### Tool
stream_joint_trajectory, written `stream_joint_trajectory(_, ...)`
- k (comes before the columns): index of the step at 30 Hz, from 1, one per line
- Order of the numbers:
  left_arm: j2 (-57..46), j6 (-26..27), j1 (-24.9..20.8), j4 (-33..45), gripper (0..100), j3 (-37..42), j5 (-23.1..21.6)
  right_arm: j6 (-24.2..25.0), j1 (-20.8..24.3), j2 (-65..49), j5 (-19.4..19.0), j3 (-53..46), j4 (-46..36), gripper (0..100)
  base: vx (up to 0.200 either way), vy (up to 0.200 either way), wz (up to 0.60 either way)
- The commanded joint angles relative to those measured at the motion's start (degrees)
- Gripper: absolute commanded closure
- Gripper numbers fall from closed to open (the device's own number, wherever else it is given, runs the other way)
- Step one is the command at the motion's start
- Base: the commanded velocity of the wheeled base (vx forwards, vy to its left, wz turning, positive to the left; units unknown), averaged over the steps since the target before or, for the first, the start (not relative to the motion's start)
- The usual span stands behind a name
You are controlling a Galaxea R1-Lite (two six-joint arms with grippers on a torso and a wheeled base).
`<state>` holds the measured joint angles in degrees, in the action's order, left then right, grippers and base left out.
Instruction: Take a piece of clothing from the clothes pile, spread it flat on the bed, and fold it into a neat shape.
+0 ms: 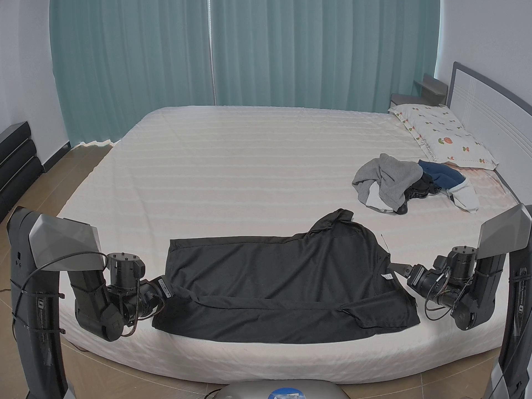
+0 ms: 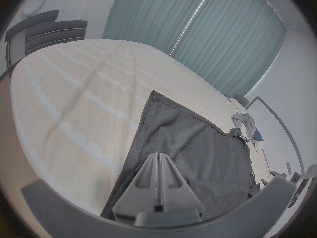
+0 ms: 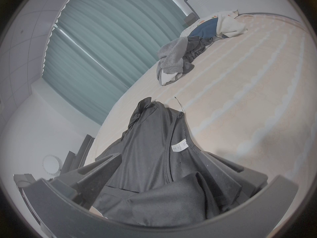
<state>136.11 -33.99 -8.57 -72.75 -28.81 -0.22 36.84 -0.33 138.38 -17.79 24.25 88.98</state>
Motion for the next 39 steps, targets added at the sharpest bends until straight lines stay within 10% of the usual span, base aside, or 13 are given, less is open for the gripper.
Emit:
stream_joint_trajectory(1, -1.55, 0.06, 0.13, -0.02, 100, 1.38, 0.04, -1.42, 0.07, -0.04, -0.06, -1.48, 0.76, 0, 0.000, 0.000, 0.00)
stream_joint_trajectory(39, -1.28, -0.03, 1.10, -0.02, 100, 1.82, 0.04, -5.46, 1.30, 4.18, -0.41, -3.15, 0.14, 0, 0.000, 0.000, 0.00)
